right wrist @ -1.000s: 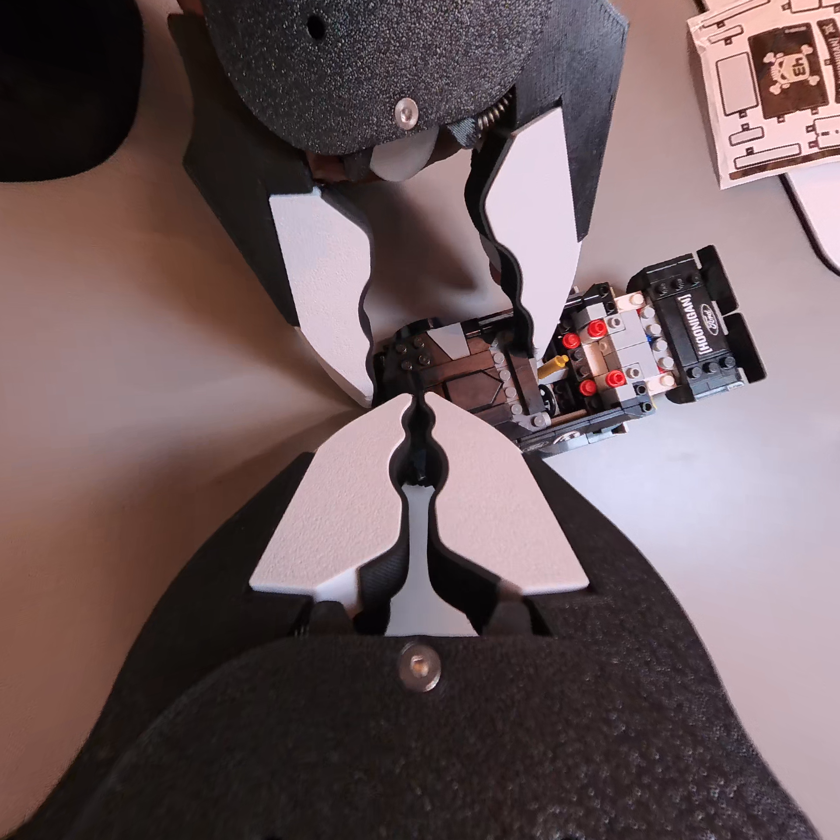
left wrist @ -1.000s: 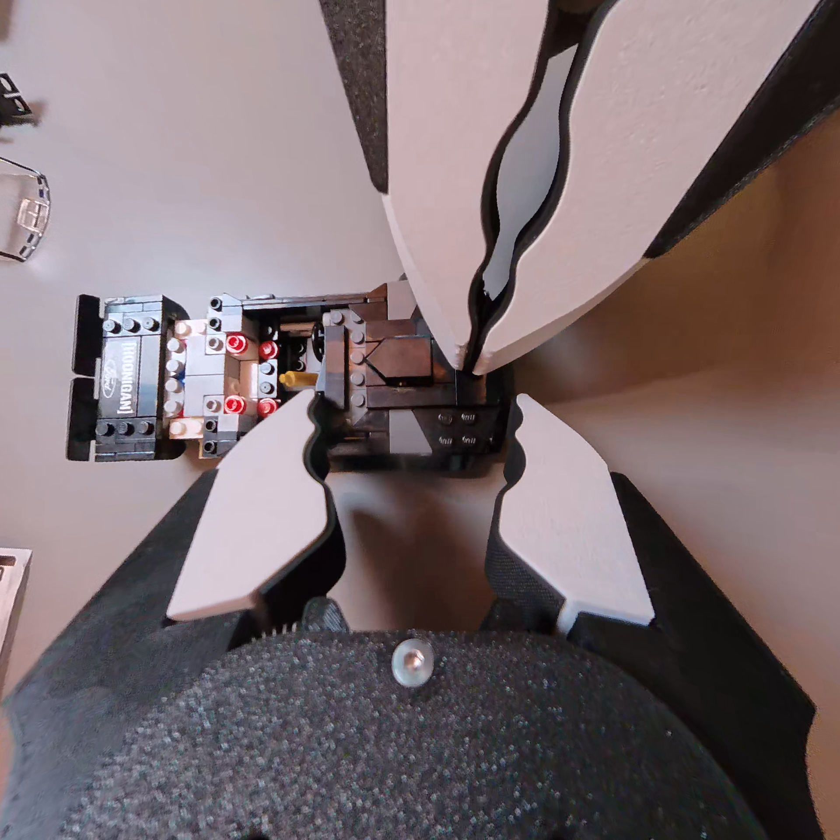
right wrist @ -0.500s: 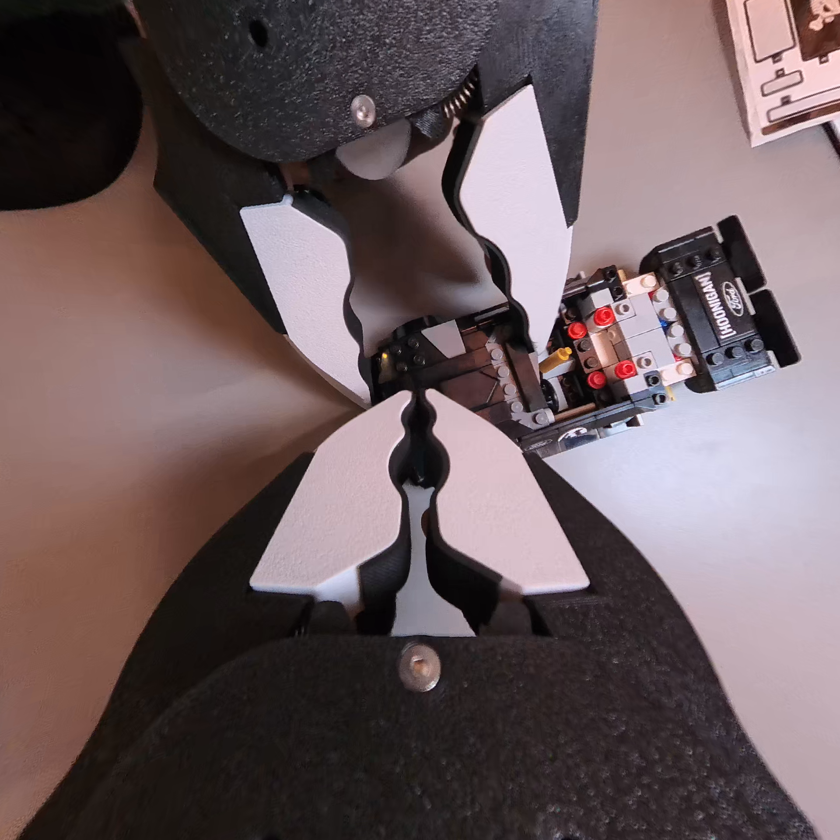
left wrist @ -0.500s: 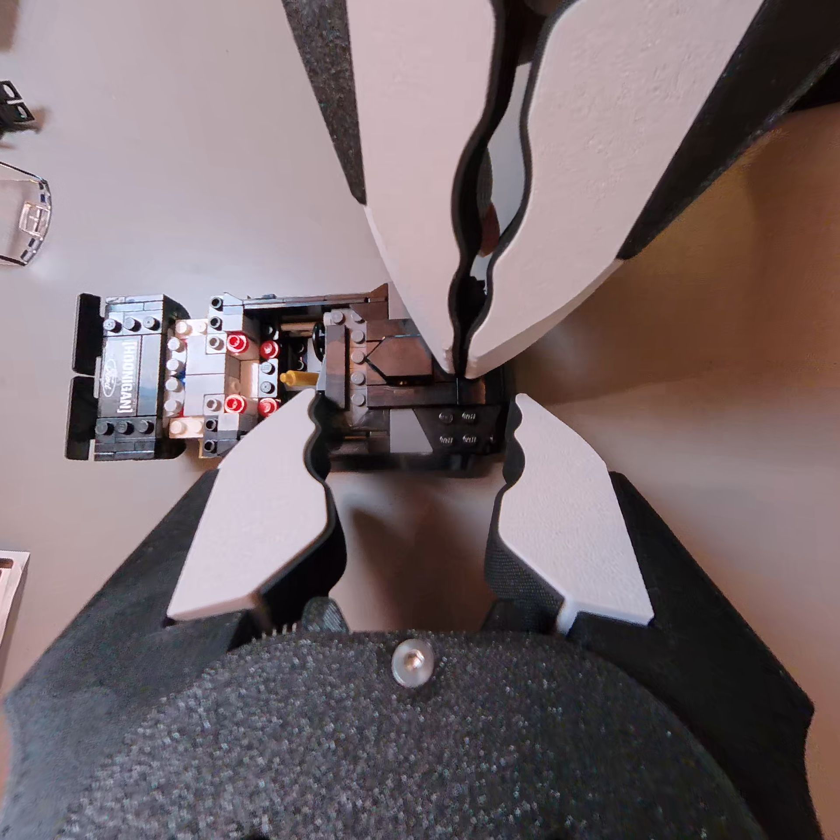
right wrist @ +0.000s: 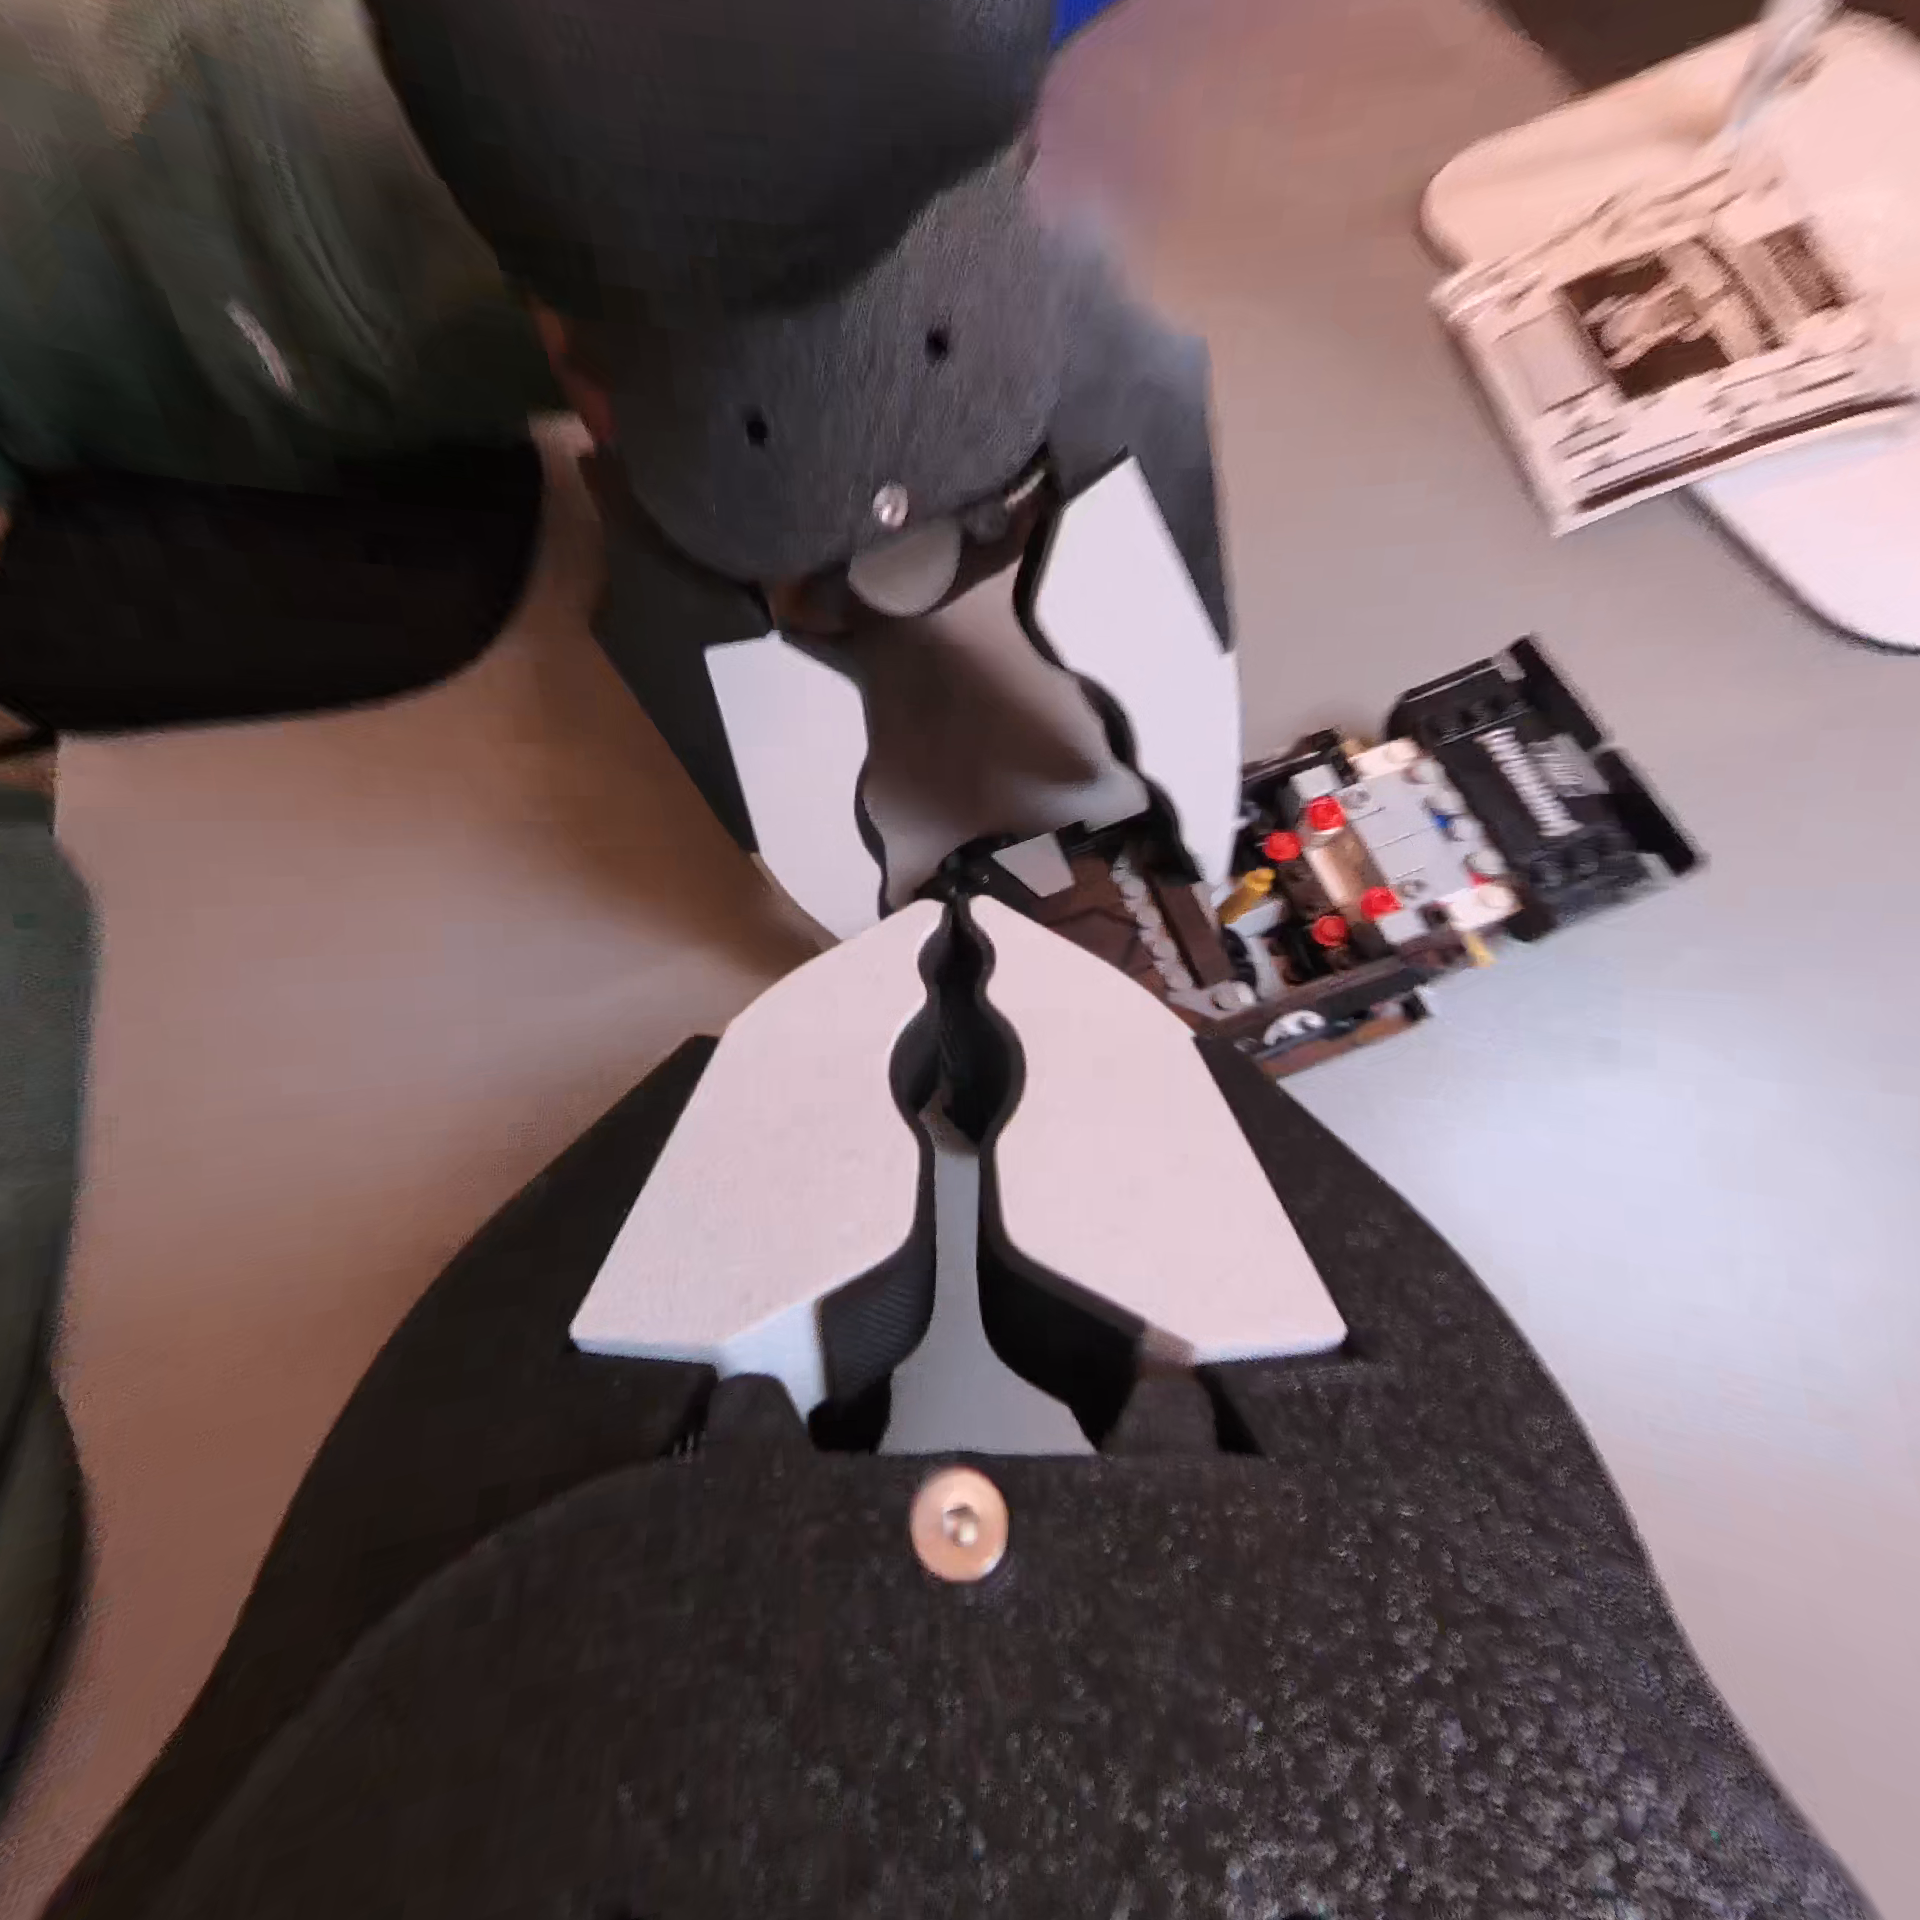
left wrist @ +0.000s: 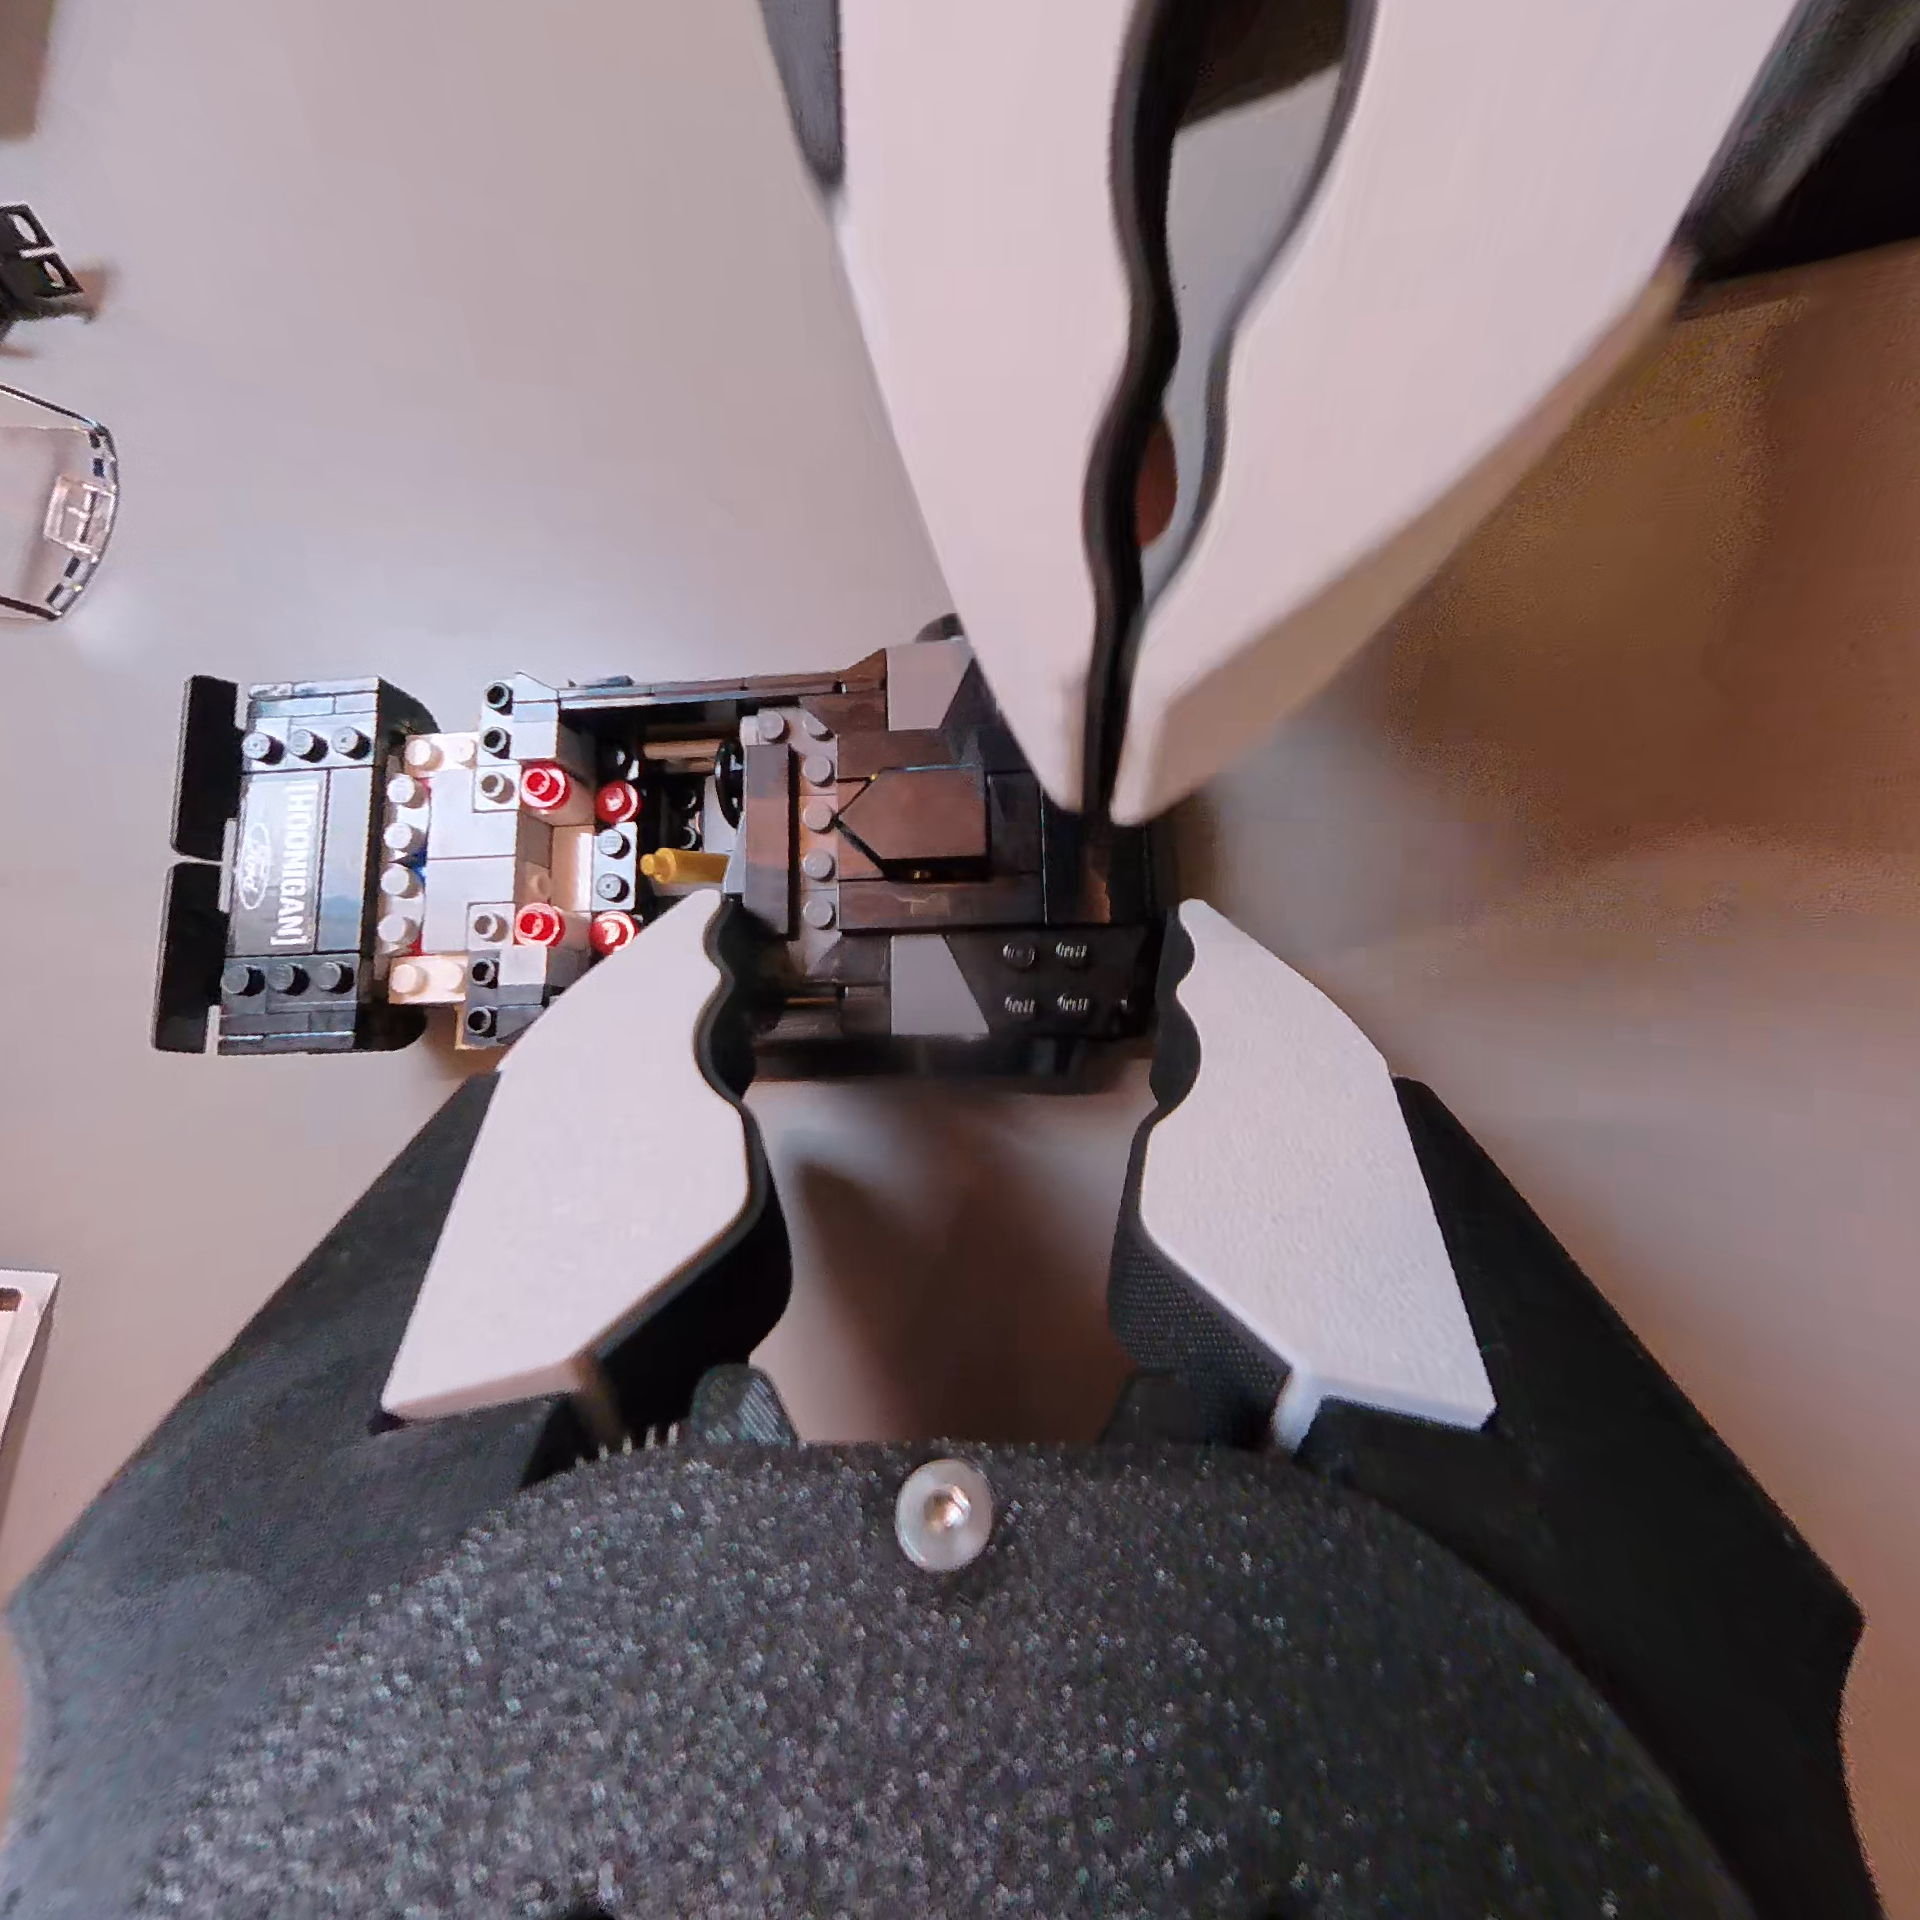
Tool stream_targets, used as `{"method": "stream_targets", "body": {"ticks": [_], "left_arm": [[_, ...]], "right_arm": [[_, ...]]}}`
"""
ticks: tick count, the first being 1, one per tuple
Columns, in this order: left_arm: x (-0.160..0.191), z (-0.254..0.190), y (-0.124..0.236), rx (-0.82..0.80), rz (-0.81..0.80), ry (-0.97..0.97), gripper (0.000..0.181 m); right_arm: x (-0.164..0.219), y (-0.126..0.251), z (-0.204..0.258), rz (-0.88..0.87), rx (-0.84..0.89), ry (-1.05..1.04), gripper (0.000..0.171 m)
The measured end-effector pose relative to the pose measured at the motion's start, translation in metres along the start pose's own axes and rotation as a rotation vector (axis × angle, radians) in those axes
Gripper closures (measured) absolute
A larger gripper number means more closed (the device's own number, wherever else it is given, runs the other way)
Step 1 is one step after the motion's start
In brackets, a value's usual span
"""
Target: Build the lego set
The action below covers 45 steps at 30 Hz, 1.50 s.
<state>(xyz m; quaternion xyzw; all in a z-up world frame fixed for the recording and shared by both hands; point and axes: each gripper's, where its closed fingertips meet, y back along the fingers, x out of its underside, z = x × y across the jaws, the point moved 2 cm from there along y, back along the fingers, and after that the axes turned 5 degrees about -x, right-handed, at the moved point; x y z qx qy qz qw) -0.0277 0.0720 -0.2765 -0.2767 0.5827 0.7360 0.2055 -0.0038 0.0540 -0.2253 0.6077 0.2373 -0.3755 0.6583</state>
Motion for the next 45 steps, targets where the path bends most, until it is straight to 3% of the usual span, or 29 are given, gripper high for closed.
{"method": "stream_targets", "body": {"ticks": [3, 5, 6, 10, 15, 37, 40, 43, 44, 45], "left_arm": [[0.000, -0.001, 0.000, 0.006, -0.005, -0.006, 0.106], [-0.001, -0.002, 0.000, 0.010, -0.006, -0.011, 0.106], [-0.002, -0.002, -0.001, 0.011, -0.006, -0.011, 0.106], [-0.002, -0.003, -0.001, 0.007, -0.004, -0.008, 0.105], [-0.003, -0.005, -0.001, 0.000, 0.000, -0.006, 0.105], [-0.002, -0.005, -0.001, -0.001, -0.001, -0.001, 0.106], [-0.002, -0.006, 0.000, 0.003, -0.006, -0.007, 0.105], [-0.006, -0.007, 0.007, -0.007, -0.059, -0.005, 0.097], [-0.010, -0.008, 0.012, -0.006, -0.088, 0.001, 0.095], [-0.015, -0.009, 0.018, -0.008, -0.124, 0.010, 0.094]], "right_arm": [[0.006, 0.020, -0.008, -0.028, 0.118, 0.033, 0.171], [0.015, 0.020, -0.001, -0.019, 0.121, 0.048, 0.151], [0.020, 0.016, 0.004, -0.001, 0.111, 0.048, 0.150], [0.024, 0.002, 0.006, 0.037, 0.193, 0.118, 0.171], [0.030, -0.011, 0.001, 0.117, 0.187, 0.108, 0.171], [0.027, -0.014, -0.001, 0.155, 0.096, 0.016, 0.171], [0.020, -0.007, 0.000, 0.044, 0.102, 0.004, 0.171], [-0.007, 0.030, 0.000, -0.285, 0.143, -0.013, 0.171], [-0.008, 0.042, -0.004, -0.338, 0.194, -0.014, 0.131], [-0.002, 0.049, -0.010, -0.343, 0.235, -0.023, 0.113]]}}
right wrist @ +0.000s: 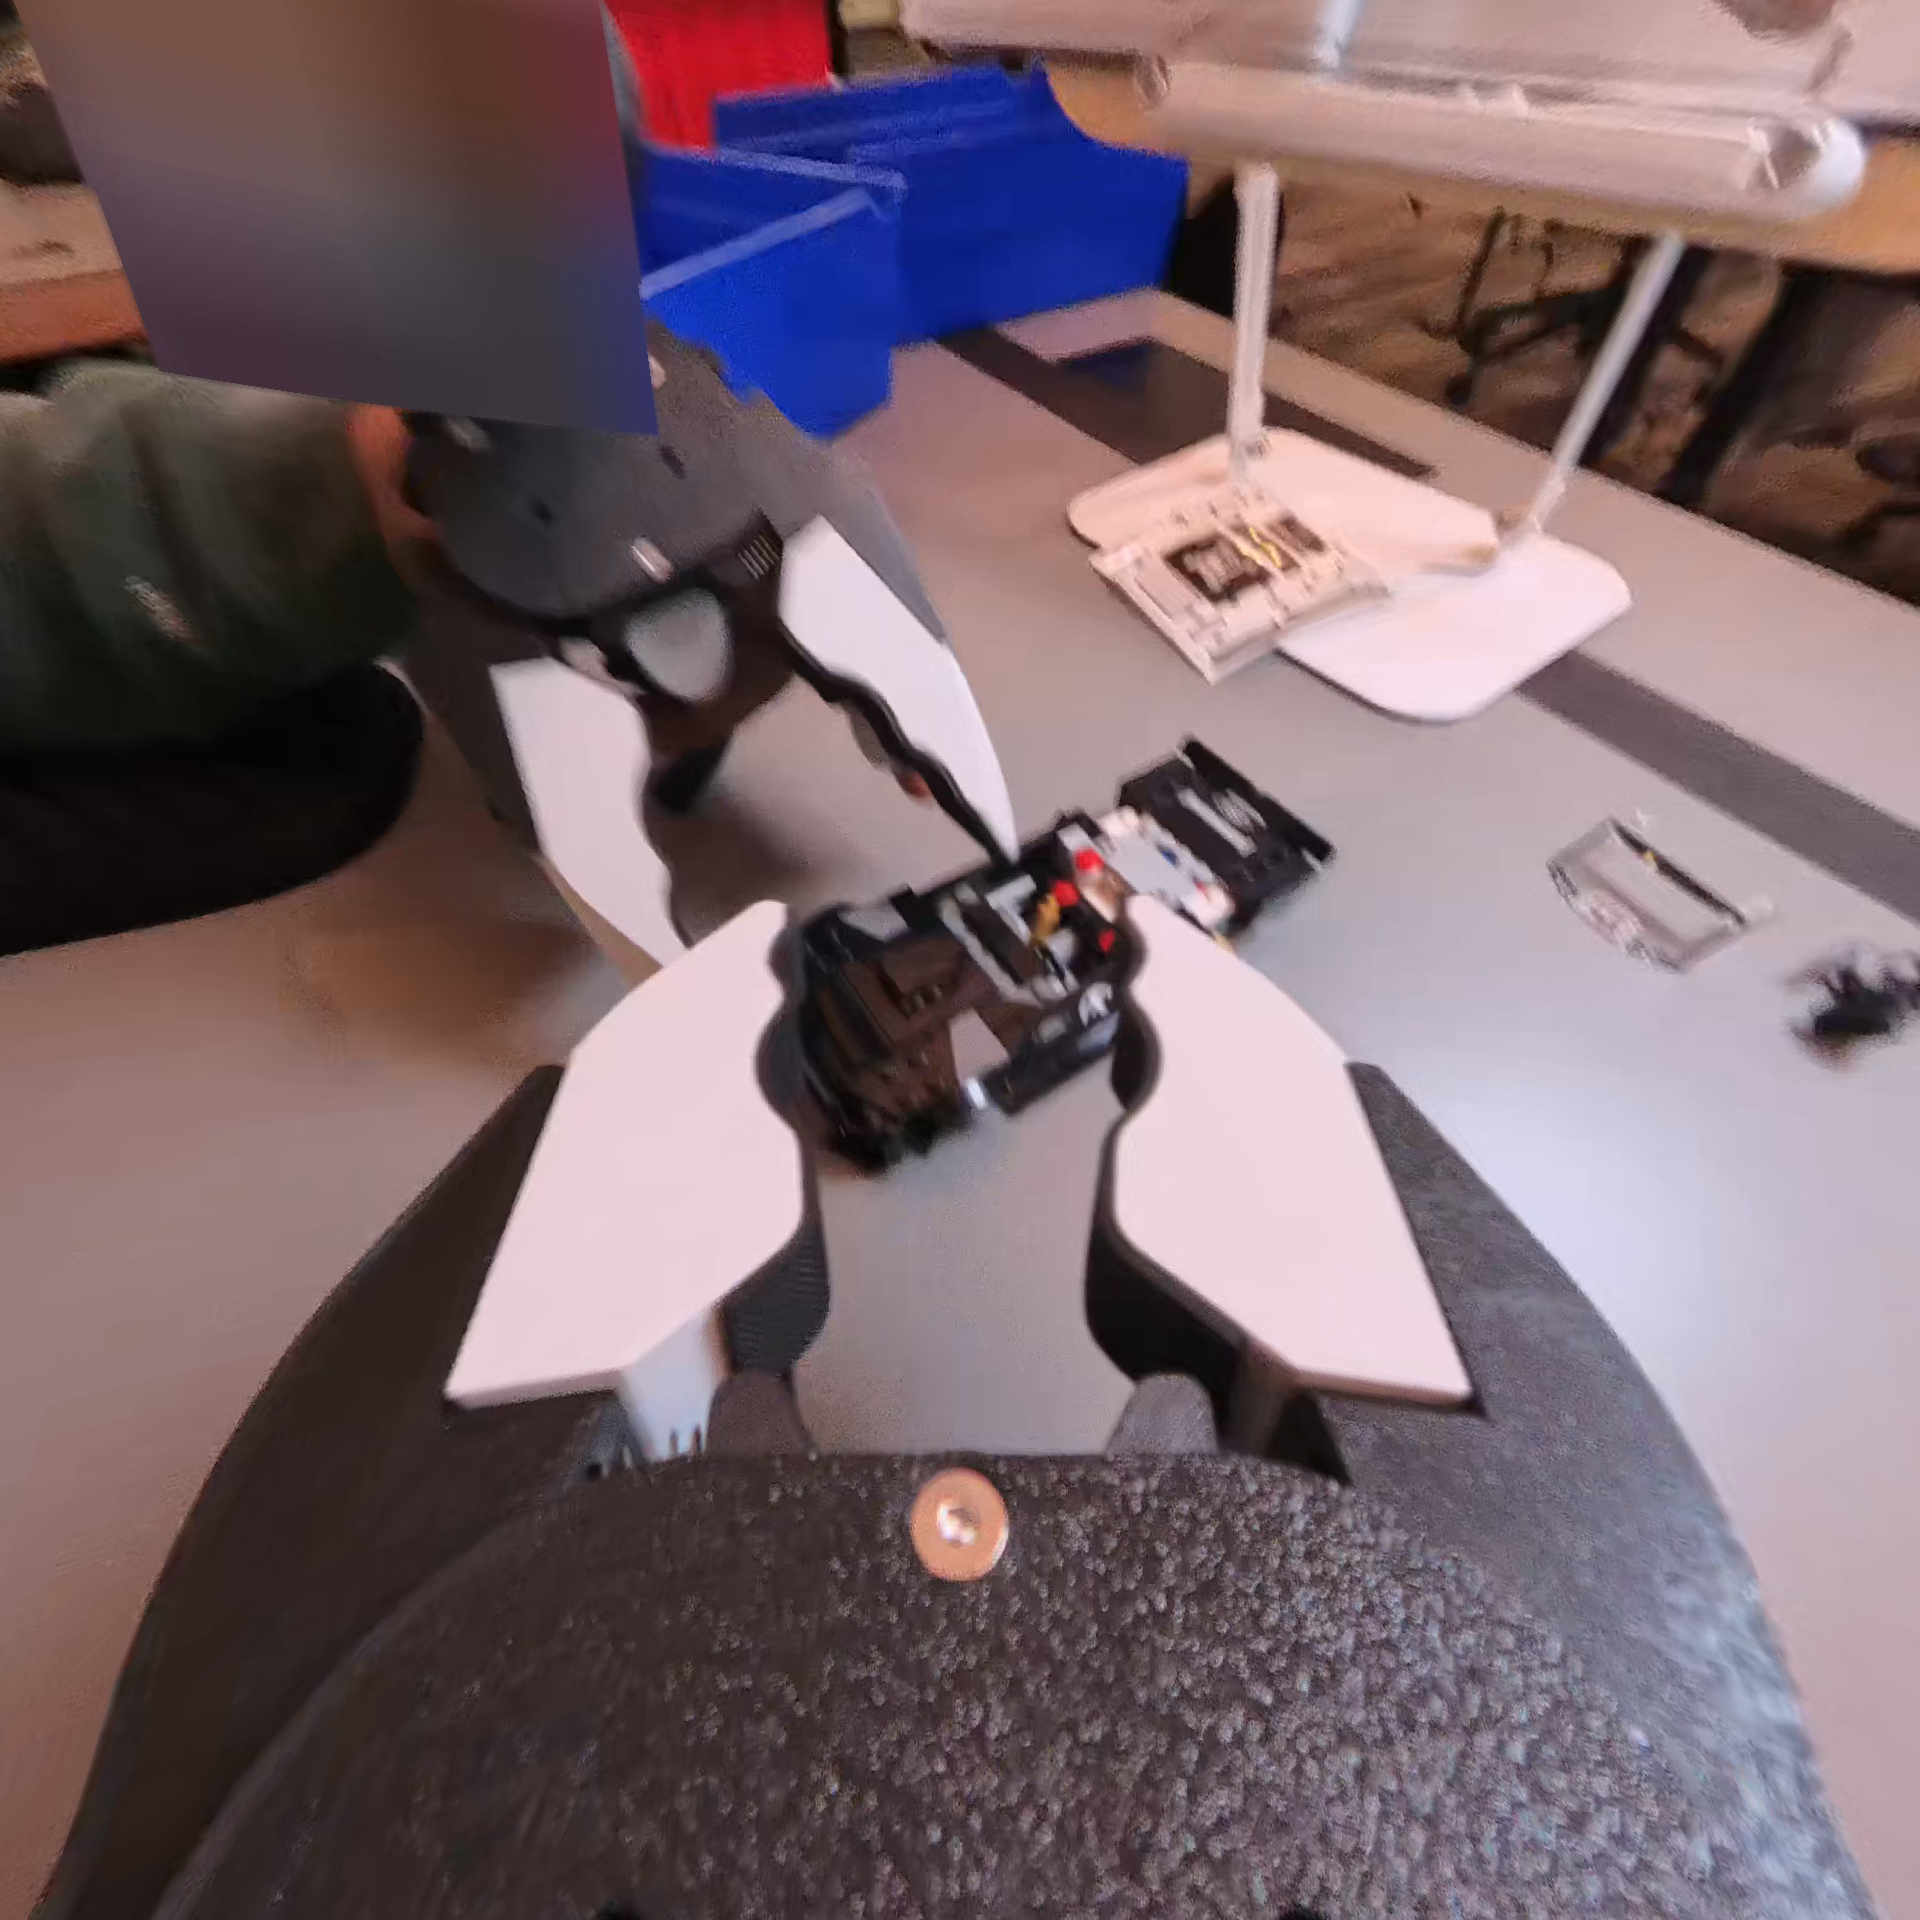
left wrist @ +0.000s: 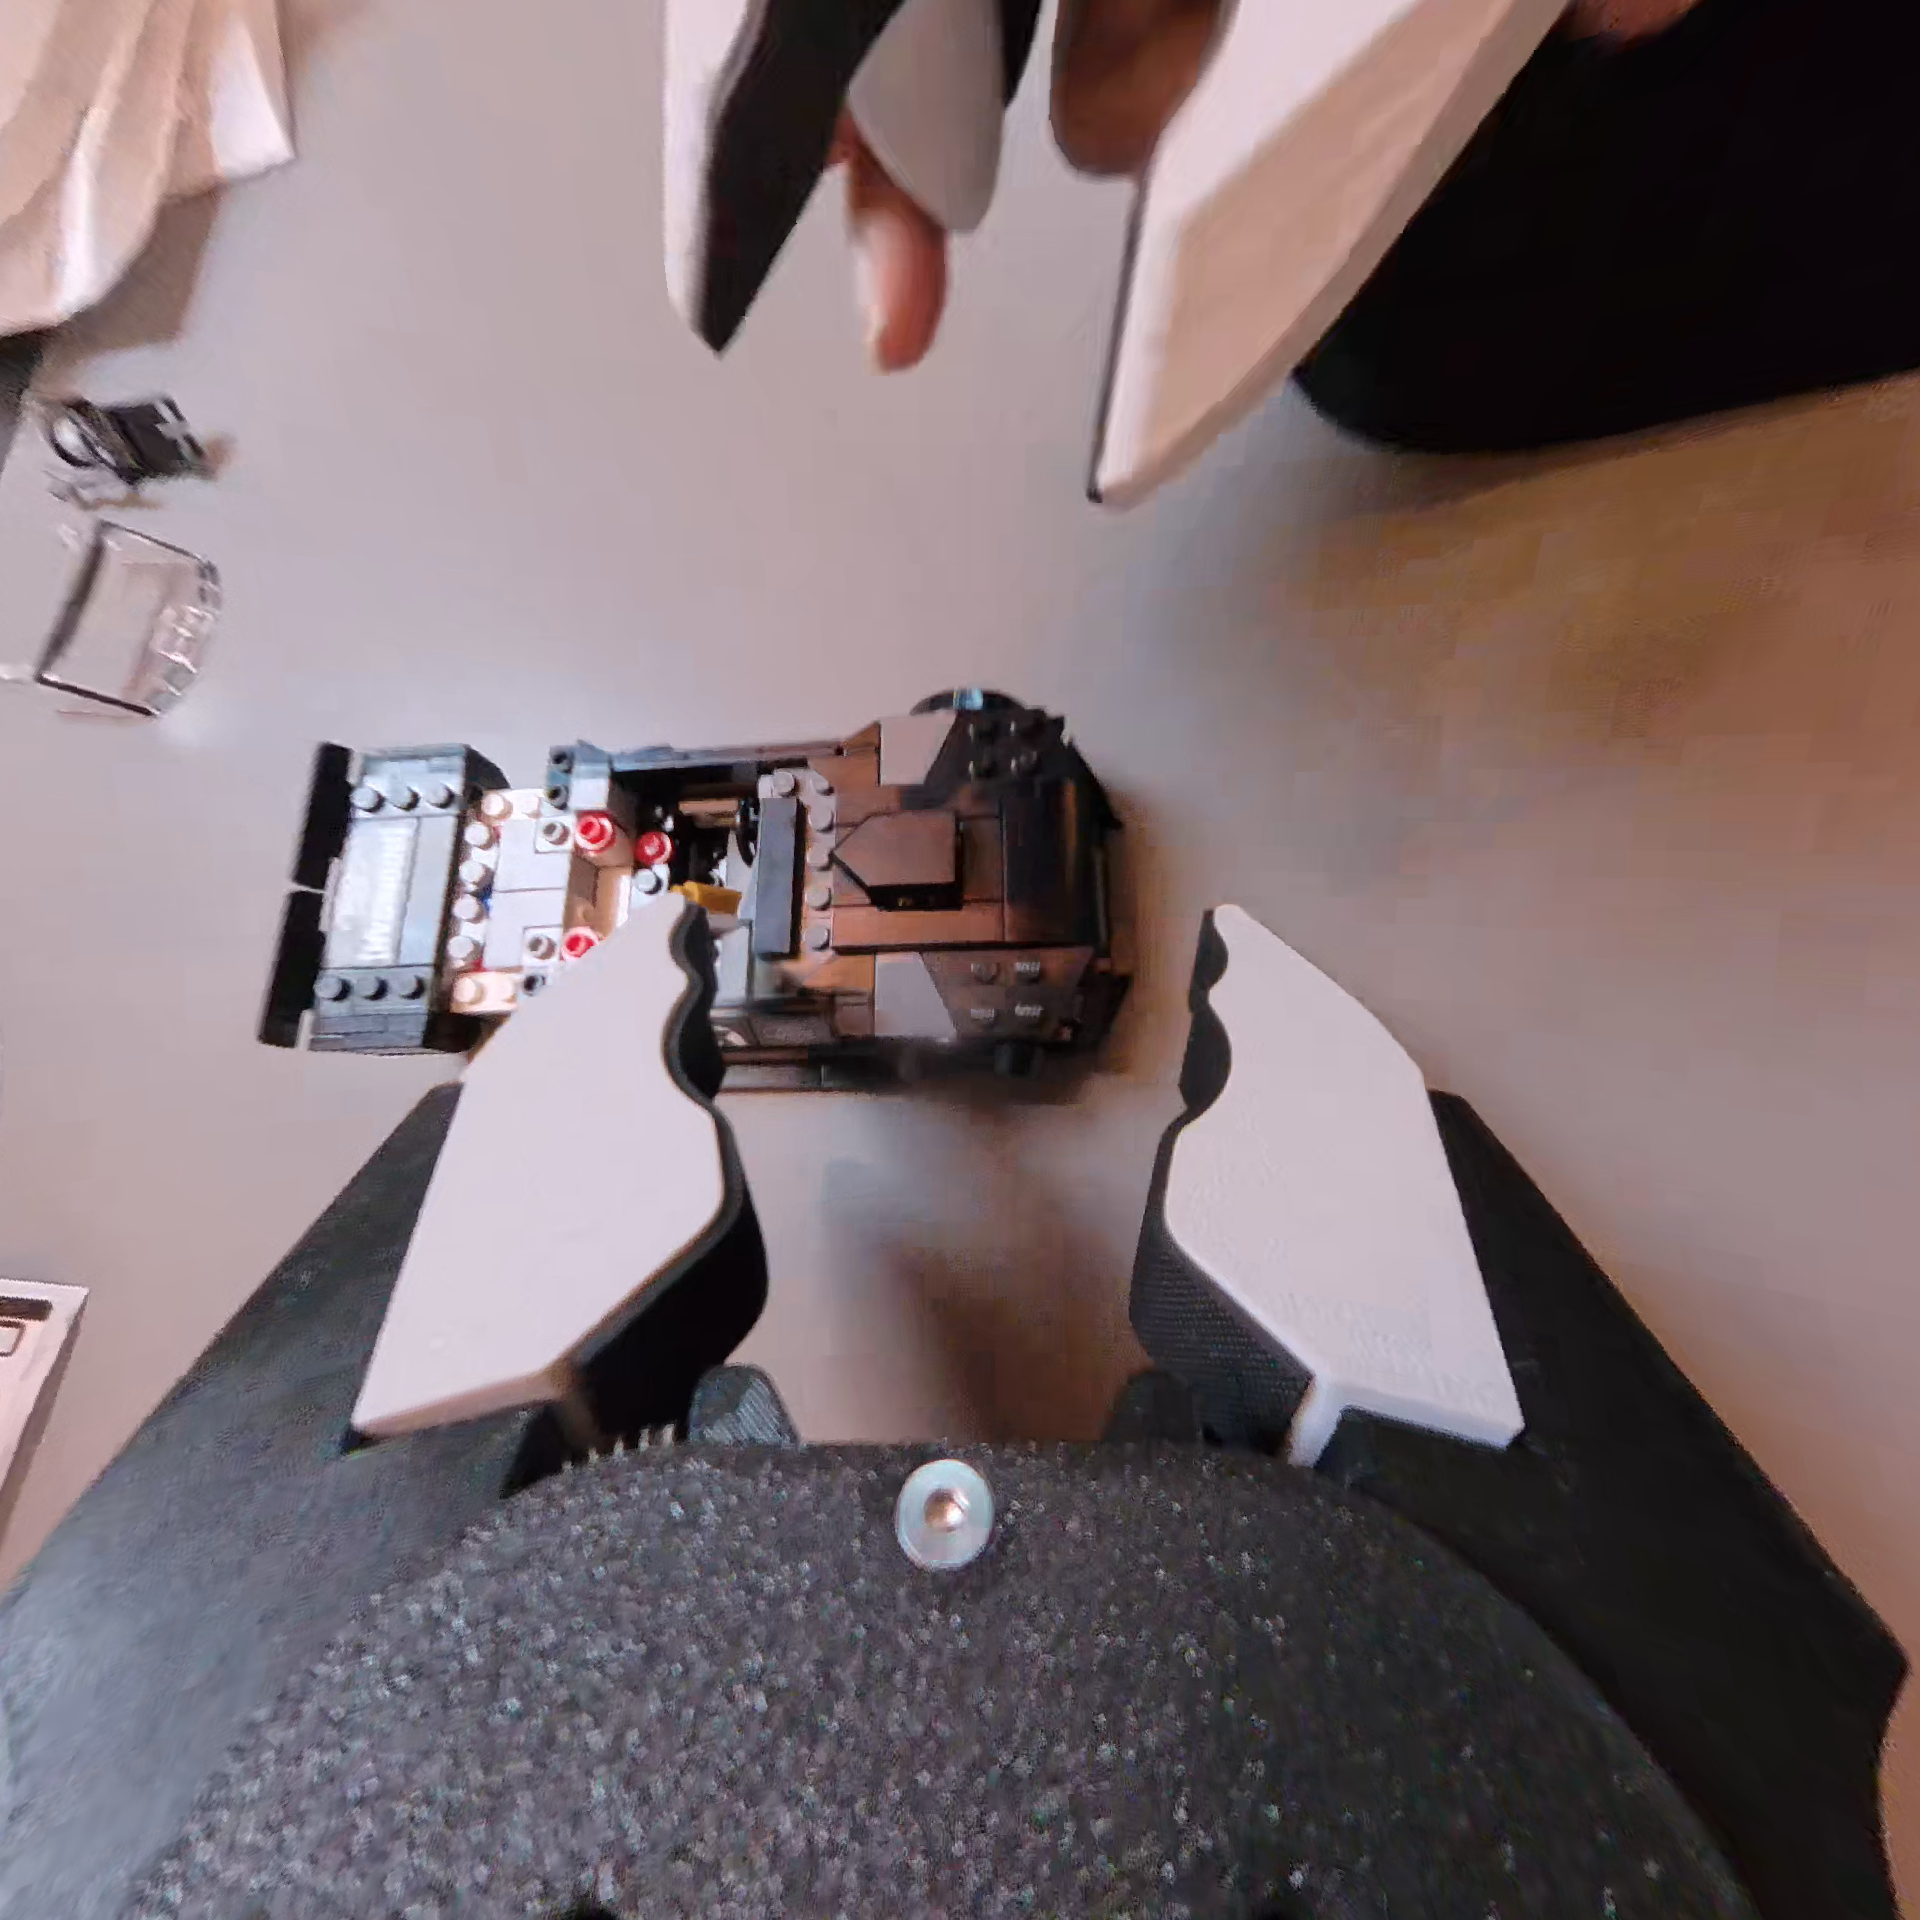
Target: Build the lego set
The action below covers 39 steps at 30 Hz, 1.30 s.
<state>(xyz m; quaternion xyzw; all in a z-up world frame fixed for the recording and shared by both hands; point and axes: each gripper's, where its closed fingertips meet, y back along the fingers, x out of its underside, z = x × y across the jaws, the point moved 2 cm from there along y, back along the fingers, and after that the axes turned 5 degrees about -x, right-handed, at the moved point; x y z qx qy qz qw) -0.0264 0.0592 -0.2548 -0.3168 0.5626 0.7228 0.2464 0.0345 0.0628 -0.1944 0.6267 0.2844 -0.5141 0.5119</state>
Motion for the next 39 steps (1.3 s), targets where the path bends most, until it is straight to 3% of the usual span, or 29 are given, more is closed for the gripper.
{"method": "stream_targets", "body": {"ticks": [1, 2, 4, 8, 11, 14, 18, 20, 22, 26, 30, 32, 33, 36, 39], "left_arm": [[-0.006, -0.001, 0.007, -0.009, -0.042, 0.010, 0.093], [-0.012, 0.000, 0.014, -0.028, -0.092, 0.022, 0.094], [-0.021, 0.008, 0.027, -0.108, -0.190, 0.062, 0.099], [-0.017, 0.056, 0.060, -0.404, -0.360, 0.276, 0.147], [0.015, 0.109, 0.083, -0.631, -0.372, 0.513, 0.181], [0.054, 0.156, 0.094, -0.778, -0.314, 0.685, 0.181], [0.100, 0.206, 0.090, -0.903, -0.107, 0.757, 0.174], [0.120, 0.219, 0.076, -0.839, 0.015, 0.818, 0.144], [0.134, 0.231, 0.065, -0.796, 0.033, 0.900, 0.130], [0.126, 0.239, 0.056, -0.695, 0.016, 0.951, 0.124], [0.133, 0.233, 0.053, -0.720, 0.150, 0.837, 0.145], [0.130, 0.232, 0.052, -0.707, 0.139, 0.801, 0.174], [0.124, 0.229, 0.049, -0.664, 0.084, 0.810, 0.180], [0.111, 0.215, 0.046, -0.556, -0.020, 0.844, 0.180], [0.083, 0.193, 0.054, -0.485, -0.121, 0.752, 0.180]], "right_arm": [[0.006, 0.005, -0.005, 0.015, 0.027, -0.015, 0.105], [0.011, 0.010, -0.009, 0.010, 0.055, -0.028, 0.113], [0.016, 0.021, -0.015, -0.038, 0.133, 0.004, 0.171], [0.005, 0.030, -0.021, -0.120, 0.214, 0.054, 0.171], [-0.007, 0.038, -0.033, -0.214, 0.325, 0.078, 0.171], [-0.004, 0.040, -0.036, -0.249, 0.347, 0.070, 0.171], [0.004, 0.038, -0.030, -0.227, 0.337, 0.084, 0.171], [0.007, 0.037, -0.027, -0.216, 0.323, 0.092, 0.171], [0.012, 0.034, -0.024, -0.192, 0.298, 0.086, 0.171], [0.014, 0.031, -0.024, -0.178, 0.265, 0.071, 0.169], [0.015, 0.031, -0.025, -0.182, 0.245, 0.041, 0.170], [0.016, 0.031, -0.027, -0.178, 0.243, 0.030, 0.170], [0.016, 0.032, -0.027, -0.179, 0.245, 0.028, 0.170], [0.016, 0.034, -0.028, -0.186, 0.254, 0.027, 0.170], [0.014, 0.034, -0.029, -0.195, 0.259, 0.031, 0.170]]}}
